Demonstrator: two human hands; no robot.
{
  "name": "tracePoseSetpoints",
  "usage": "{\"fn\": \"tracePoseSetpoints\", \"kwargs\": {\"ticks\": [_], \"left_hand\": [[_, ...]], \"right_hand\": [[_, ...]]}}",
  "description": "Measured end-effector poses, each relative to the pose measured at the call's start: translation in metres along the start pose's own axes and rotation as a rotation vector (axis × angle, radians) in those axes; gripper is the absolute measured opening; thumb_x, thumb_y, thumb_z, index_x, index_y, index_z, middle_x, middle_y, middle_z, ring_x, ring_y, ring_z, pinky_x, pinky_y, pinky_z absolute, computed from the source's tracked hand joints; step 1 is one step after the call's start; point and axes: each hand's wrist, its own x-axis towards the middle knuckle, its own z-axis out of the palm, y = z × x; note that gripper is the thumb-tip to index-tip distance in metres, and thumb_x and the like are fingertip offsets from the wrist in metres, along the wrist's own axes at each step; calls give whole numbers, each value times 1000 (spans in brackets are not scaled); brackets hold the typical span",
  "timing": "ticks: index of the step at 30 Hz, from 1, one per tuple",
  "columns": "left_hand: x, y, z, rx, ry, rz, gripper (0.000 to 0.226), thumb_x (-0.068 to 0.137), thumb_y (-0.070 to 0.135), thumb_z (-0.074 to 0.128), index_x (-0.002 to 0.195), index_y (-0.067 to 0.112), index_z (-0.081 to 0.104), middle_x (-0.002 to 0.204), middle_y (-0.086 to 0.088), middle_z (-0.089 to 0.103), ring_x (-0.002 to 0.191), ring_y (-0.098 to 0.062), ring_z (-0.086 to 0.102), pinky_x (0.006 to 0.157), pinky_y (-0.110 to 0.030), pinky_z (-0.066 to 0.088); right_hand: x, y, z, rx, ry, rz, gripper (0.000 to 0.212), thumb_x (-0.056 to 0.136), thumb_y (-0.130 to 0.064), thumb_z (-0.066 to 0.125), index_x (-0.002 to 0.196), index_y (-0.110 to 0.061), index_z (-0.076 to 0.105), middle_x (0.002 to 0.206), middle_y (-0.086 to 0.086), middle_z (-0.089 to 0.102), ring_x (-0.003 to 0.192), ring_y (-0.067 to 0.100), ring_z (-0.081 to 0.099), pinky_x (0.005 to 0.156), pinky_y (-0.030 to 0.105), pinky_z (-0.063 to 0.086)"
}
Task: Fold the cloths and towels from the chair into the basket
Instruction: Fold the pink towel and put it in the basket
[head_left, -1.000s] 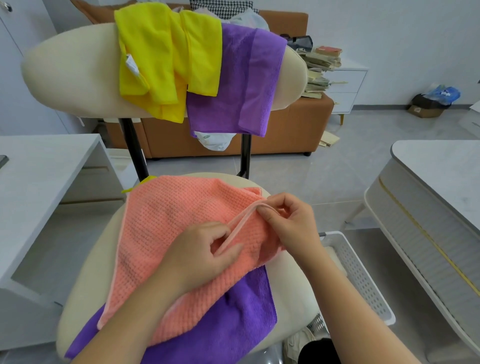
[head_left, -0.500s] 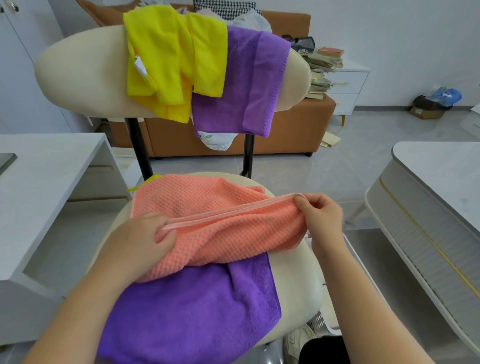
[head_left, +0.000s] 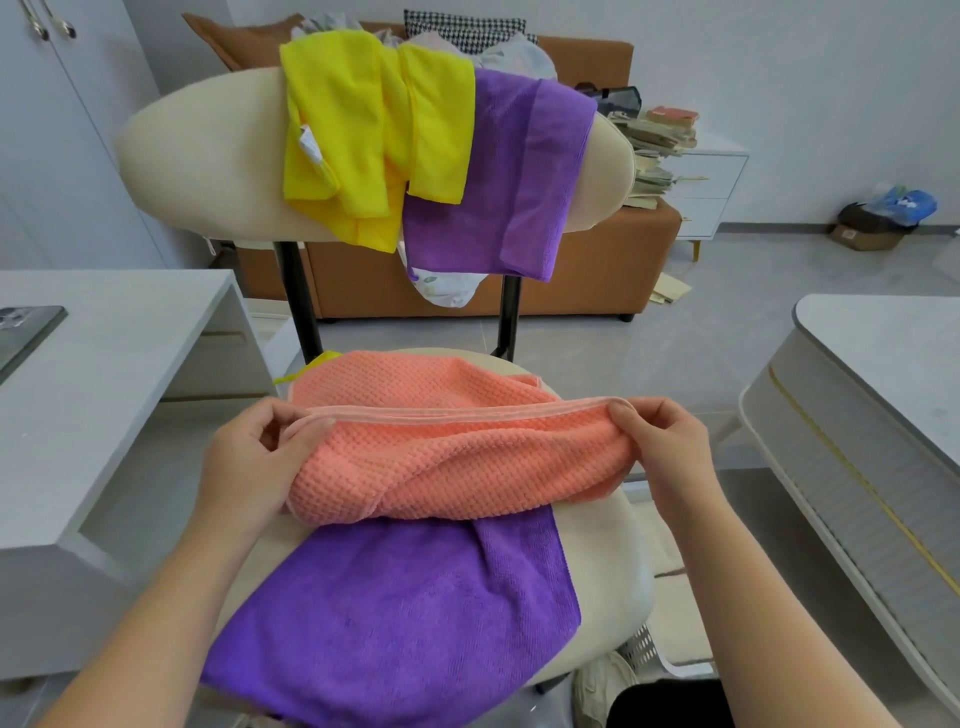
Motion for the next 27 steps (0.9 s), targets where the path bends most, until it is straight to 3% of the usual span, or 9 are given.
{"fn": "tracePoseSetpoints", "kwargs": {"ticks": [3,7,10,12,15,18,20,22,27], "left_hand": [[-1,4,1,44,29,25,12,83,24,69,76,20,60,75,-1,64,70,-24,61,50,-37,48],[0,8,-5,176,73,139,16,82,20,70,81,29,58,80,7,65,73,-3,58,61,-16,44],[2,10,-13,382,19,256,21,84,8,67,104,16,68,94,-3,69,85,-14,61,76,-25,41],[3,17,-16,429,12,317,18,86,1,62,102,7,69,99,-7,69,91,-23,61,79,-28,40],[6,39,-11,281,85,181,9,94,12,51,95,12,60,92,-5,62,86,-20,53,72,-29,34],[14,81,-13,17,215,105,13,98,18,42,102,12,53,97,-3,55,91,-18,49,74,-28,32],[19,114,-24,-19,313,186,17,98,17,41,106,6,52,96,-4,53,89,-16,47,71,-23,29],[21,146,-40,-9,359,296,16,99,17,41,106,6,52,94,-4,52,86,-14,45,67,-21,26],[22,203,-75,-19,400,480,12,98,23,42,87,24,47,80,4,50,69,-9,43,64,-23,28]], "right_hand": [[2,-2,-3,-19,-32,-60,8,82,-7,70,82,-13,65,77,2,63,75,13,58,69,22,50],[4,-3,-11,-235,-127,-176,18,84,-10,69,99,-20,68,87,-5,66,83,7,61,75,17,48],[6,-4,-15,-460,-163,-262,6,87,-13,64,91,-15,68,83,-4,67,81,11,61,70,19,45],[2,-9,-17,-513,-128,-319,4,91,-15,59,89,-14,62,79,-6,63,77,10,57,64,18,41],[-1,-26,-11,-382,-90,-361,9,96,-15,50,88,-15,53,77,-4,55,73,13,51,65,24,42],[-9,-68,-4,-172,-59,-468,7,94,-27,49,87,-27,50,80,-2,54,72,7,51,68,31,45],[-17,-105,-7,-115,25,-595,6,93,-26,49,87,-28,49,78,-2,54,64,-5,49,61,14,40],[-25,-143,-13,-103,105,-699,9,96,-21,51,89,-26,49,75,-3,55,58,-9,49,54,7,35],[-43,-205,-31,-69,106,-777,15,97,-28,50,83,-32,48,59,-3,46,47,1,35,49,21,29]]}}
